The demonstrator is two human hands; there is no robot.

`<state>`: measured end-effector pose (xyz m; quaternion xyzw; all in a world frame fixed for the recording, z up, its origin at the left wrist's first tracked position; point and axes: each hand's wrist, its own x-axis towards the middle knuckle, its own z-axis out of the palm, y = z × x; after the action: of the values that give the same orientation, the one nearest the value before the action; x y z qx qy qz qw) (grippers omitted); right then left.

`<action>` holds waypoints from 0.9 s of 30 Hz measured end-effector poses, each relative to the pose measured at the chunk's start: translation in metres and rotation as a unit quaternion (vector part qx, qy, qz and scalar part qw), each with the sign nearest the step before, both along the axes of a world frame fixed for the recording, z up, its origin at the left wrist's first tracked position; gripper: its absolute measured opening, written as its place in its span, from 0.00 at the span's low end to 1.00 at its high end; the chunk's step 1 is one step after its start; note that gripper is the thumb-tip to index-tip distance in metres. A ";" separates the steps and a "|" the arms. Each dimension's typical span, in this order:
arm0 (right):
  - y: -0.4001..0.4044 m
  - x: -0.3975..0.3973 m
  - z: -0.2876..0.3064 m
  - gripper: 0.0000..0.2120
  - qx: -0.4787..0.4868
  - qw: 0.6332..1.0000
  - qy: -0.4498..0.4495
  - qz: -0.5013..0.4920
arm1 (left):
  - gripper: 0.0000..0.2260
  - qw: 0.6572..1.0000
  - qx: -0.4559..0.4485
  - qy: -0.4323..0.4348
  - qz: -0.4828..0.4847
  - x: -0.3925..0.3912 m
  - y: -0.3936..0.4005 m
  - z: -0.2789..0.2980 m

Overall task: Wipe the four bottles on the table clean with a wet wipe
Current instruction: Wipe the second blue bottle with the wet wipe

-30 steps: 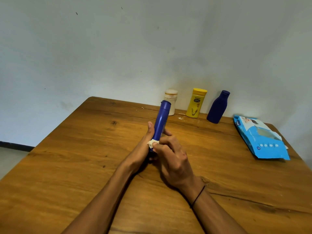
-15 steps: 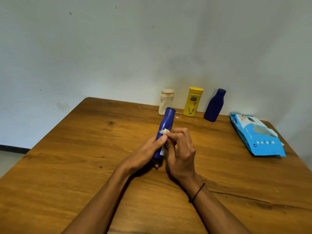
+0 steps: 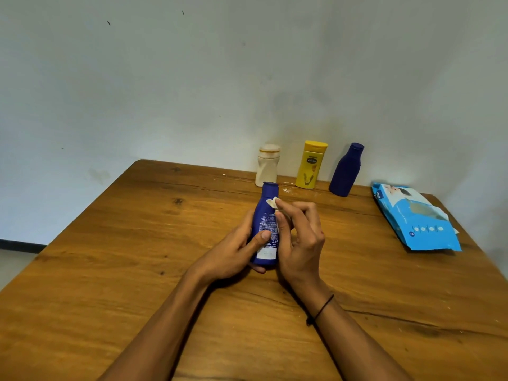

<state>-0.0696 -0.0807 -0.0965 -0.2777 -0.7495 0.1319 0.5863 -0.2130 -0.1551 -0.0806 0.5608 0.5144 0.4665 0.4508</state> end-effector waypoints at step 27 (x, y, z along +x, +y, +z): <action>-0.011 -0.019 -0.004 0.16 -0.164 0.962 -0.013 0.217 | 0.22 0.956 0.110 -0.108 0.251 0.005 0.018 -0.005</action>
<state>-0.0888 -0.0920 -0.1006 -0.2027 -0.7670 0.3737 0.4805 -0.2077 -0.1374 -0.0853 0.4062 0.5324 0.6763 0.3070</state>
